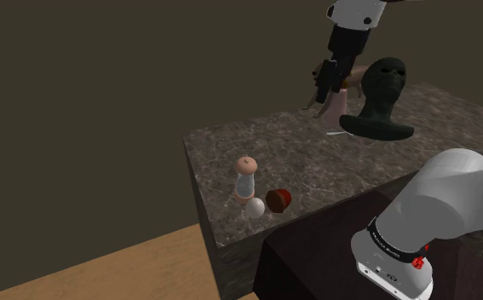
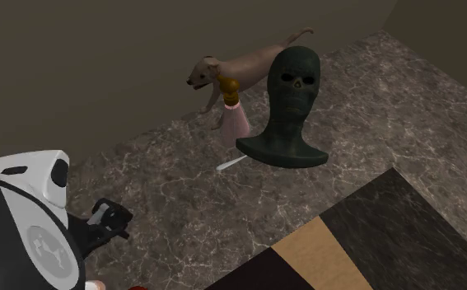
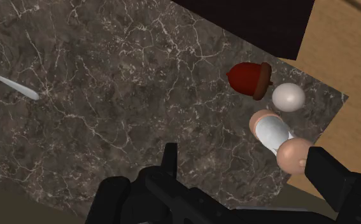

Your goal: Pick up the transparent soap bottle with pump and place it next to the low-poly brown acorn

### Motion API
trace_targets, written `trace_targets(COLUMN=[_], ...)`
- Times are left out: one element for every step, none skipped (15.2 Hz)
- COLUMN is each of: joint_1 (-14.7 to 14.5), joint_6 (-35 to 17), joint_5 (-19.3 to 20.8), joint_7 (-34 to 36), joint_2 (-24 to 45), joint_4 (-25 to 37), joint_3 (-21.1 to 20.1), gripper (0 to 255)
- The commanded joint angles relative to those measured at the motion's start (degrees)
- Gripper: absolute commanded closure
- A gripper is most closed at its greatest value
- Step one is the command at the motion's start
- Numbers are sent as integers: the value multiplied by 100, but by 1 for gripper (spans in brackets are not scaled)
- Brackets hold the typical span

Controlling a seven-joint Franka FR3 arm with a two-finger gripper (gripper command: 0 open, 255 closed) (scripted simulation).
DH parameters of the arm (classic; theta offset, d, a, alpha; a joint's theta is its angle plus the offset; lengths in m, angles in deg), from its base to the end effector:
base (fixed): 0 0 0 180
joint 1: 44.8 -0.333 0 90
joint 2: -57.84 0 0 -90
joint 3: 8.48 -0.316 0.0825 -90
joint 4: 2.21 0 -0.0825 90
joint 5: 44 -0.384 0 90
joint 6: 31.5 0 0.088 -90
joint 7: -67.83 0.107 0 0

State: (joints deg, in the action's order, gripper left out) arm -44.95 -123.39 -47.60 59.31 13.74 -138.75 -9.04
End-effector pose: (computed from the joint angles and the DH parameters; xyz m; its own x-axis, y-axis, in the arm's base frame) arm 0.3134 0.0112 0.5757 0.9879 0.1553 -0.0013 0.1550 -0.9863 -0.0568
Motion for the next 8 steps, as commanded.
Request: trace_targets(joint_1=[0, 48, 95, 139, 184, 227, 267, 305], joint_6=[0, -48, -97, -148, -199, -251, -303, -356], joint_5=[0, 86, 169, 250, 327, 401, 471, 536], joint_7=[0, -131, -262, -391, -520, -648, -775, -901], joint_2=[0, 85, 176, 274, 377, 487, 602, 723], joint_4=[0, 21, 48, 82, 123, 170, 224, 284], joint_3=[0, 113, 225, 336, 446, 555, 664, 771], gripper=[0, 0, 0, 0, 0, 0, 0, 0])
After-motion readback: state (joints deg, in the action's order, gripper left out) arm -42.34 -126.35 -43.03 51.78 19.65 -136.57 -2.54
